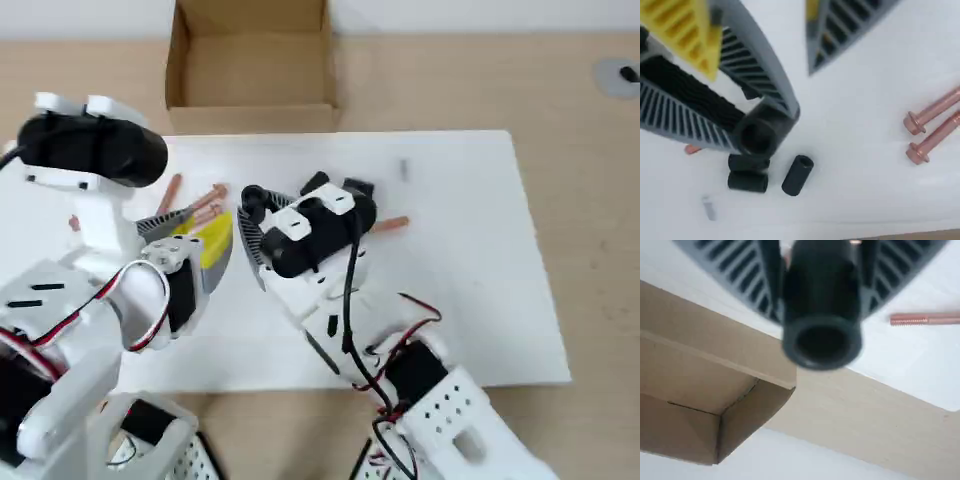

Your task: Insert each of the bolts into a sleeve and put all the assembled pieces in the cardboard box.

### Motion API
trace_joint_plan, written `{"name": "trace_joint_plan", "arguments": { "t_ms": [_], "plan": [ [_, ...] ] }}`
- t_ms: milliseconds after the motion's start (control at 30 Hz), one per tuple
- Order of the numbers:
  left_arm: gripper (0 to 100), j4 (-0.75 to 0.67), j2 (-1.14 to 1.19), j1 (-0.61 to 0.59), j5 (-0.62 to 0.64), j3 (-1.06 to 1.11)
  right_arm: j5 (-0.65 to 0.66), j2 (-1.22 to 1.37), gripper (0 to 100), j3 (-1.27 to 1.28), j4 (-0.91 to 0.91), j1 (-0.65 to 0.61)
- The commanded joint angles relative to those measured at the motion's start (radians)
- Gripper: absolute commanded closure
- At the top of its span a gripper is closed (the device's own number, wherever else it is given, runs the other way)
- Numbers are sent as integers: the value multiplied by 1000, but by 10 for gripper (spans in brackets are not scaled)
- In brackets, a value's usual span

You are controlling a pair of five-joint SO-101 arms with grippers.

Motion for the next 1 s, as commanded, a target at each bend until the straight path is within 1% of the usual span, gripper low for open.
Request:
{"name": "trace_joint_plan", "arguments": {
  "t_ms": [0,67,233,267,333,433,533,700,767,867,900,933,967],
  "plan": [
    [887,-6,4,-21,-52,-6,11,5,989,-71,17,-4],
    [888,-44,4,-103,-71,83,11,5,989,-71,54,2],
    [887,-229,62,-450,-72,364,9,4,989,-119,192,36],
    [888,-255,93,-503,-72,408,11,4,989,-137,215,47],
    [889,-290,166,-568,-54,470,11,4,989,-174,258,74],
    [889,-333,291,-595,40,517,14,5,989,-211,299,84],
    [887,-411,421,-594,15,522,48,5,989,-216,328,84],
    [886,-516,607,-583,-201,457,77,5,989,-214,382,85],
    [886,-542,661,-555,-308,417,104,5,989,-214,382,88],
    [886,-589,730,-500,-439,358,140,5,989,-217,376,125],
    [886,-614,750,-494,-448,342,157,5,989,-217,376,140],
    [886,-635,771,-493,-430,328,172,5,989,-217,376,154],
    [888,-644,789,-494,-377,311,186,5,989,-217,376,170]
  ]
}}
